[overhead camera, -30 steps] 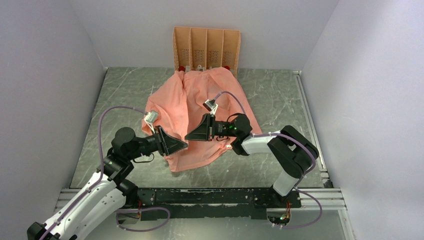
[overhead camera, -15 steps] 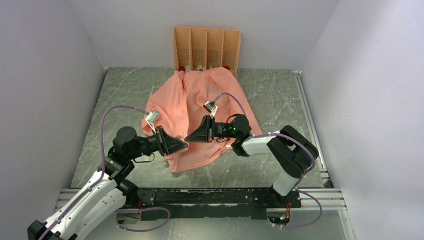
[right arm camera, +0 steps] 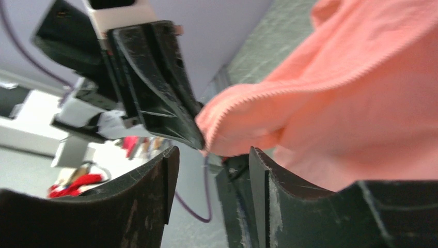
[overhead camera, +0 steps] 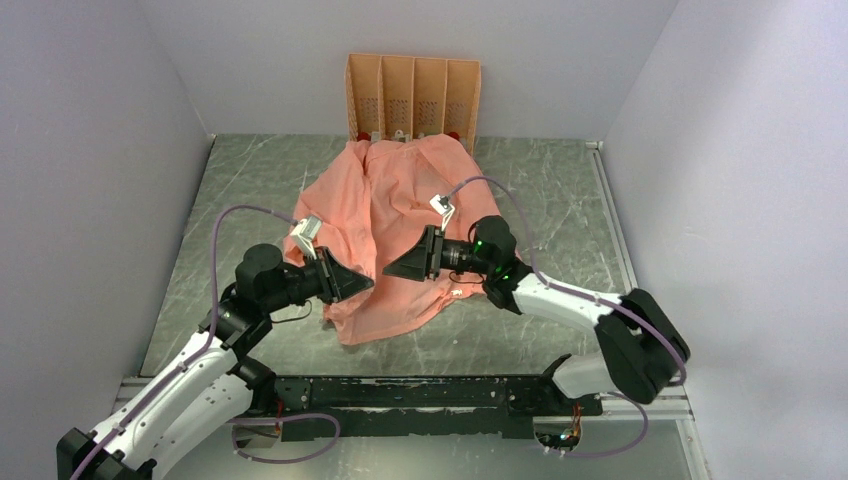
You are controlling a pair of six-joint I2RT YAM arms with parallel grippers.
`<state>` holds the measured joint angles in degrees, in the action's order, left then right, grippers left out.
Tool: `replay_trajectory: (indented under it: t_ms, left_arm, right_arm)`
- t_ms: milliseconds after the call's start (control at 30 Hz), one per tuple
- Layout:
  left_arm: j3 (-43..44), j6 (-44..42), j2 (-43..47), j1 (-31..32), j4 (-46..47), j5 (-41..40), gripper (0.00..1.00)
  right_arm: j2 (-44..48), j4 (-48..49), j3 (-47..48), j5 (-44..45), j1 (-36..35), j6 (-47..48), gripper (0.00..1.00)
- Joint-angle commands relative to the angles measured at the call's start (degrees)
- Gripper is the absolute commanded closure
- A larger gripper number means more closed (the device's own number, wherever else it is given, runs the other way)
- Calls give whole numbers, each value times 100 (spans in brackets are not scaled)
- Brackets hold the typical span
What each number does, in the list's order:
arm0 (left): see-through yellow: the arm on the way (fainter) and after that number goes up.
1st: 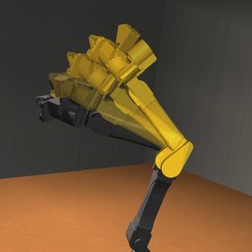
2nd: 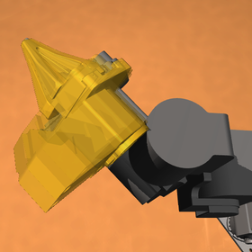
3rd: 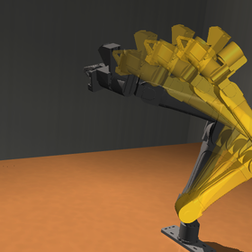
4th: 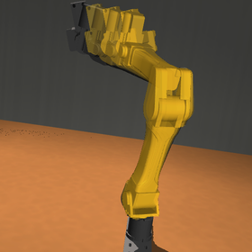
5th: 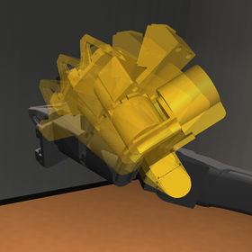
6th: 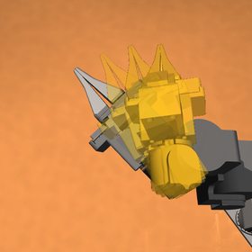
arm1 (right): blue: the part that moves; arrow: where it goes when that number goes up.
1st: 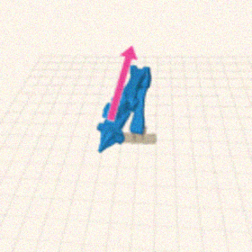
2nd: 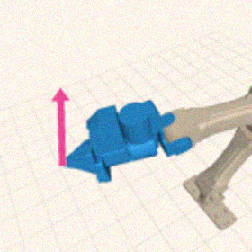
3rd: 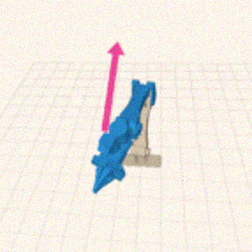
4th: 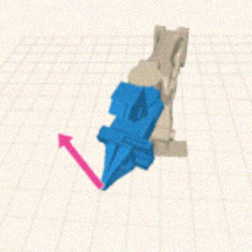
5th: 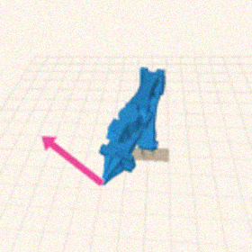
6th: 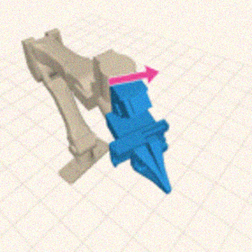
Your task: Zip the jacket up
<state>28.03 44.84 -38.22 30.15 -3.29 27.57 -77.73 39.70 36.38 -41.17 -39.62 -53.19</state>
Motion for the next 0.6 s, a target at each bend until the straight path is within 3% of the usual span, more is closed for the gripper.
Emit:
replay_trajectory:
  t_ms: [0, 300, 567]
  left_arm:
    - [384, -280, -159, -74, -205, -418, 92]
    - [1262, -934, -553, -141, -896, -1075, 92]
    - [2269, -1583, -838, -176, -1526, -1497, 92]
  right_arm:
    - [701, -2141, 119, 917, 132, 1365, 42]
    - [1474, -4812, 468, 3406, 211, 2752, 40]
    - [1405, -5701, 457, 4838, 217, 2978, 44]
